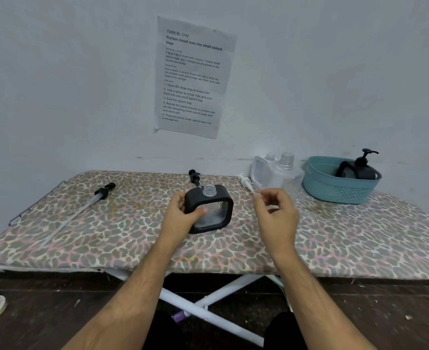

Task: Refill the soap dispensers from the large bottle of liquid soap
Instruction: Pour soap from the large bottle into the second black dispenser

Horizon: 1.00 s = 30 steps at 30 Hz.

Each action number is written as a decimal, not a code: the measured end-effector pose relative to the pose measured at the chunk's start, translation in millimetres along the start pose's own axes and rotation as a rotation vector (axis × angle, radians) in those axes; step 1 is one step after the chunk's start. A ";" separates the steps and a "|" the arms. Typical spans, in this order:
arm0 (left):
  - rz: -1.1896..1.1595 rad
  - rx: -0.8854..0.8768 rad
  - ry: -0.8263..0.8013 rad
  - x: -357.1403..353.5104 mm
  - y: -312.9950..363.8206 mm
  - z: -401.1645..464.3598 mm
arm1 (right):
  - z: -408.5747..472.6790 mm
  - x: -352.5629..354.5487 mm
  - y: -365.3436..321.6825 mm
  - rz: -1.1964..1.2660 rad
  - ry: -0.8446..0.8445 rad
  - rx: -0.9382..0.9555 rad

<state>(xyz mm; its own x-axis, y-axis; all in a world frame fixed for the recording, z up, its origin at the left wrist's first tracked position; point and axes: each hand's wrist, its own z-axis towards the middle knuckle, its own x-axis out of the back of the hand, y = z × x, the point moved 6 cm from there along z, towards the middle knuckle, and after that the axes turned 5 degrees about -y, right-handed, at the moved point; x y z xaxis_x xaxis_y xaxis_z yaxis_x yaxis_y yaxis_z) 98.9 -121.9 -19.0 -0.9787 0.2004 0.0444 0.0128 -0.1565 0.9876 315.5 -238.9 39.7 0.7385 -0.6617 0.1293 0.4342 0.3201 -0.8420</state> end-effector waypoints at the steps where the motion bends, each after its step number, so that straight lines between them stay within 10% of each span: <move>1: -0.004 0.000 0.005 -0.5 -1.7 -0.2 | 1.2 6.8 -1.8 -0.006 0.046 0.019; 8: -0.080 -0.011 0.026 -7.9 -3.1 -7.6 | 17.5 46.9 11.0 -0.099 0.324 -0.032; 17: -0.093 0.004 0.022 -8.6 -5.8 -11.1 | 39.4 22.9 66.5 -0.064 -0.112 -0.286; 30: 0.133 -0.101 0.017 -16.3 7.8 -28.8 | 52.8 16.0 65.8 -0.117 -0.181 -0.267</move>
<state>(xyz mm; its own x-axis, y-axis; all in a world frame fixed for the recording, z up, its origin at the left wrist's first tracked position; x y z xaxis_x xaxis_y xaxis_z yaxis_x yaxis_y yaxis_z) 109.0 -154.3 -16.3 -0.9731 0.1553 0.1705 0.1228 -0.2768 0.9530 383.1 -192.6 14.1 0.7814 -0.5450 0.3039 0.3888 0.0444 -0.9202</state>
